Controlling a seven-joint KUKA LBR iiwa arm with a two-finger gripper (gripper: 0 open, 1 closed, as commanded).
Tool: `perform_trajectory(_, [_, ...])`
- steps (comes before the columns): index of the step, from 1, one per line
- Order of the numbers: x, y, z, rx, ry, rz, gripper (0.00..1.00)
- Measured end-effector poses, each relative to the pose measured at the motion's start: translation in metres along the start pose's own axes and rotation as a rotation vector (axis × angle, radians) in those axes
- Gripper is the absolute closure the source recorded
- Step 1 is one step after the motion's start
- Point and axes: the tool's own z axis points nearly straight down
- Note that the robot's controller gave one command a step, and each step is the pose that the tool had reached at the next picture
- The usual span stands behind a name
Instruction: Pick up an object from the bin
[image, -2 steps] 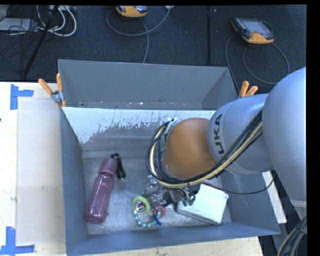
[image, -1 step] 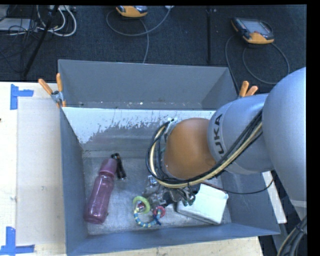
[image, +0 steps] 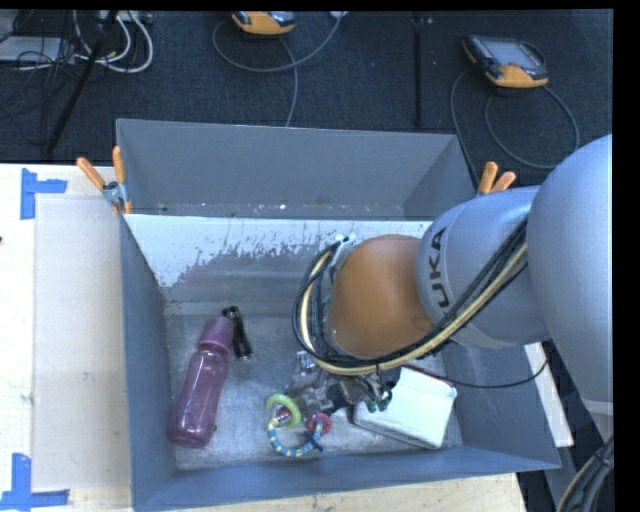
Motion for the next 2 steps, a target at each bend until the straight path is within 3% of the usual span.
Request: perform_trajectory(2, [0.0005,-0.0001,-0.0091,0.001,0.007,0.001,1.00])
